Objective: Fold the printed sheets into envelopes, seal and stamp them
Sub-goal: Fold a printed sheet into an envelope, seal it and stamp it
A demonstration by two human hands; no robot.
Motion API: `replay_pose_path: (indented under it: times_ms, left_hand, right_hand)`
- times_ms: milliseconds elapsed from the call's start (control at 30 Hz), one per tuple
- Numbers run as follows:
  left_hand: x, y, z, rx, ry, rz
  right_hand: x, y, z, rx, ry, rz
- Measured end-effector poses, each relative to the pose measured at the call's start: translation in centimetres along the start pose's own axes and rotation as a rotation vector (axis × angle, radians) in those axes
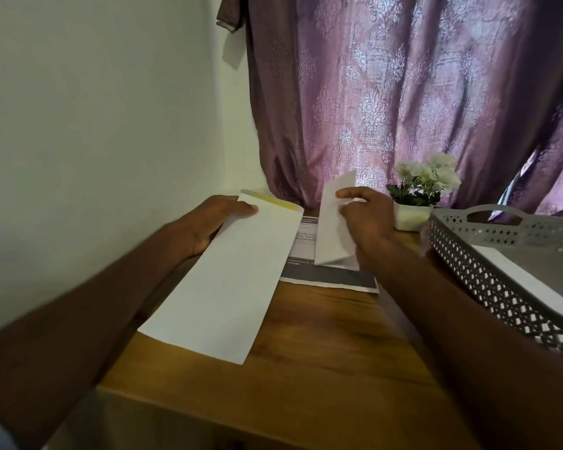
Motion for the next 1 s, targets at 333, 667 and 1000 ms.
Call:
replay_pose_path:
  times_ms: [333, 667, 1000]
  left_hand:
    - [0.2, 0.6, 0.6, 0.090, -0.148, 0.011]
    - [-1.2, 1.0, 1.8, 0.000, -0.025, -0.100]
    - [0.7, 0.1, 2.2, 0.051, -0.177, 0.086]
  right_hand:
    - [0.3, 0.6, 1.6, -0.159, -0.555, 0.229]
    - [0.3, 2.4, 3.7, -0.240, -0.413, 0.122]
    - [1.8, 2.0, 2.4, -0.192, -0.244, 0.301]
Point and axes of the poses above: each hand's wrist, its own y-axis away from the middle knuckle, its own z-axis out of the palm, x = y × z, the point moved 8 cm from there along -y, towards the middle knuckle, and after that the axes turned 6 degrees about -z, right-handed, at the moved point
